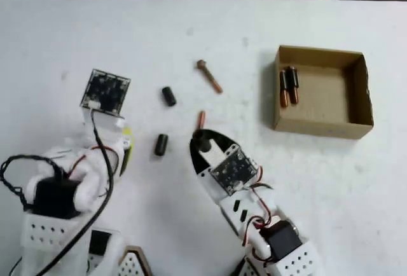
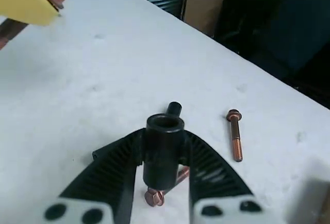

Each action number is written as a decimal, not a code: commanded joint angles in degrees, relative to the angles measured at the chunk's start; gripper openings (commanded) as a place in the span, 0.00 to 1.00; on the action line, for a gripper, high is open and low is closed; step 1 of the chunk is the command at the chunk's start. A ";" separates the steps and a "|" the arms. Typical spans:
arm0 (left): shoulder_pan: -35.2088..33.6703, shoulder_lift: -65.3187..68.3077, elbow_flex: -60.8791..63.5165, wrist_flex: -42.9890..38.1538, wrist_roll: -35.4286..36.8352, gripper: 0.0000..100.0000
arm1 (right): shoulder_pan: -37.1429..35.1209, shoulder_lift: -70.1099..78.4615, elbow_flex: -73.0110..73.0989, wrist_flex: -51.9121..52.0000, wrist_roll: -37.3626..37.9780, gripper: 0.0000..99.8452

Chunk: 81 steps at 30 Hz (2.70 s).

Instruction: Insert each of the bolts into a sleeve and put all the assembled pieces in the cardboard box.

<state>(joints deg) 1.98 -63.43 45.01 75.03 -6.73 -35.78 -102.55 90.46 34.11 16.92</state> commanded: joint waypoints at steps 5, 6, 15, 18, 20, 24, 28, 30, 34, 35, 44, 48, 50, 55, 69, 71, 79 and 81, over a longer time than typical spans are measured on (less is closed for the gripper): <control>1.01 -3.03 -0.62 -14.68 1.76 0.02 | -0.48 -0.48 0.44 -2.68 -0.44 0.02; 1.01 -3.03 -0.62 -15.91 3.69 0.02 | -0.48 -0.48 1.32 -3.65 -0.88 0.02; 1.98 -3.03 -0.53 -27.69 13.54 0.02 | -0.48 -0.48 6.24 -11.82 -7.74 0.02; 6.64 -3.03 -0.44 -30.77 13.54 0.02 | -0.57 -0.48 6.24 -11.82 -7.74 0.02; 10.86 -3.03 -0.44 -32.88 13.54 0.02 | -0.57 -0.57 6.24 -11.82 -7.74 0.02; 17.19 -3.03 -0.44 -37.71 13.36 0.02 | -0.57 -0.57 6.07 -12.26 -8.35 0.02; 21.14 -3.03 -0.44 -41.23 13.27 0.02 | -0.31 -0.57 6.07 -13.93 -10.99 0.02; 22.64 -2.95 -0.35 -42.64 13.45 0.02 | -0.48 -0.57 6.07 -14.46 -11.25 0.02; 24.66 -2.86 2.02 -46.68 13.54 0.02 | -0.22 -0.57 6.07 -15.52 -11.08 0.02; 25.01 -3.03 4.04 -49.05 13.54 0.02 | -0.22 -0.57 6.07 -15.52 -10.99 0.02; 25.45 -3.12 14.15 -60.04 13.63 0.02 | 1.80 -0.57 6.07 -15.52 -10.90 0.02; 25.45 -3.12 14.15 -59.69 19.52 0.02 | 2.42 -0.57 6.07 -15.52 -10.99 0.02; 25.45 -3.12 14.07 -59.25 21.80 0.02 | 2.33 -0.57 6.07 -15.52 -10.90 0.02; 25.45 -3.12 14.07 -56.18 23.21 0.02 | 2.33 -0.57 6.15 -15.52 -10.90 0.02; 25.54 -9.89 14.51 -50.46 23.74 0.02 | 2.33 -0.57 6.15 -15.52 -10.90 0.02; 25.54 -9.80 14.51 -50.46 23.74 0.02 | 2.33 -0.57 6.15 -15.34 -10.81 0.02; 25.54 -9.80 14.59 -51.16 24.26 0.02 | 2.24 -0.57 6.07 -15.43 -5.10 0.02; 25.54 -9.89 15.74 -53.27 25.76 0.02 | 2.24 -0.57 6.07 -15.43 -4.92 0.02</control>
<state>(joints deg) 26.77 -71.69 60.22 25.10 16.57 -34.02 -102.46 96.35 20.22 10.33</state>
